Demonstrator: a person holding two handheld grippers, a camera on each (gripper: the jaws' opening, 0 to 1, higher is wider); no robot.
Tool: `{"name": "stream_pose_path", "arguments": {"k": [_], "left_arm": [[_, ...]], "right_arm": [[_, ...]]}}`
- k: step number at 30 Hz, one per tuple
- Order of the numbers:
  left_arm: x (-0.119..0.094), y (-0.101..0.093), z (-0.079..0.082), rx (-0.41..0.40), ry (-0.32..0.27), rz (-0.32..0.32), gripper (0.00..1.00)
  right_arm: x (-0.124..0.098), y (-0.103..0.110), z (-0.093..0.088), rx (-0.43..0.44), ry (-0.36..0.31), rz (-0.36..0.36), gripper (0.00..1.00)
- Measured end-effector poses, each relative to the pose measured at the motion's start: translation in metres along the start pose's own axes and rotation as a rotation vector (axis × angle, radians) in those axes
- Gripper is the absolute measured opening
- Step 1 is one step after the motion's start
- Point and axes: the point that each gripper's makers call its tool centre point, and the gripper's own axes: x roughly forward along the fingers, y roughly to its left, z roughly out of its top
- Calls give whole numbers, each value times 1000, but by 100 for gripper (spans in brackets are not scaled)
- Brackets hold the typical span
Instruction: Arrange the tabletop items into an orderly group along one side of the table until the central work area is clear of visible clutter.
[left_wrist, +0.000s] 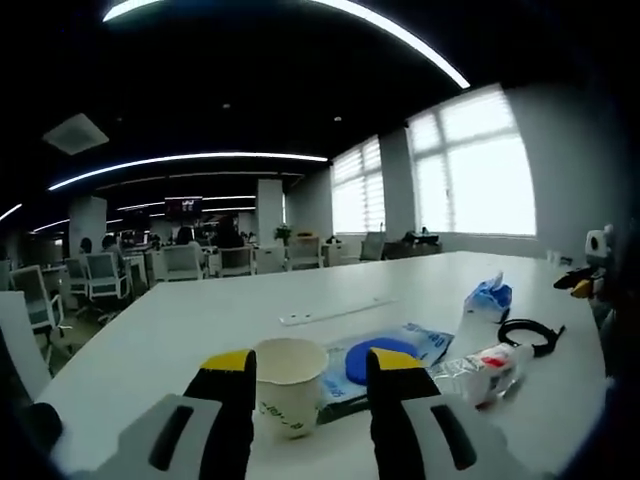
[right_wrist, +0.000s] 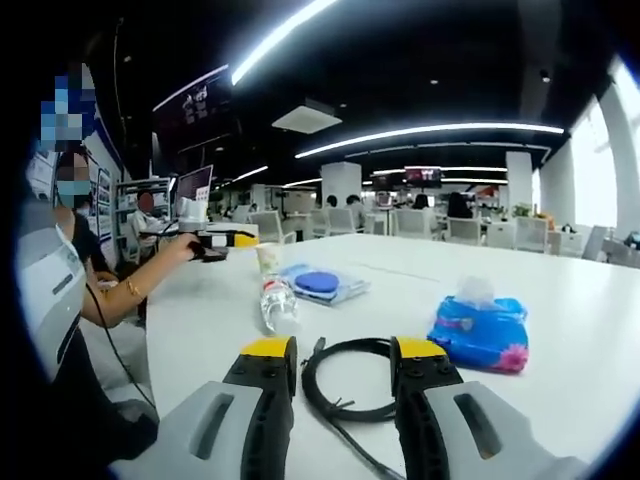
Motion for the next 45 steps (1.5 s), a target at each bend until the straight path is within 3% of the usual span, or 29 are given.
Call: {"name": "stream_pose_path", "arguments": {"k": [6,15,22,38,45], "left_arm": [[-2,-16,-1,25,8,-38,41],[6,-36,-24,32,67,-105,37],[20,-33,-47,38,133,-99,37],[29,-21,-56,-67,148,-91,31],[35,-20,-58,-60,176,-98,31]], "right_arm": [[14,8,5,-23,8,34,34],[35,21,17,-52,2,84,34],[50,30,17,-89,27,113,34],[84,38,29,-119,16,144,31],[101,37,35,-125,9,149,28]]}}
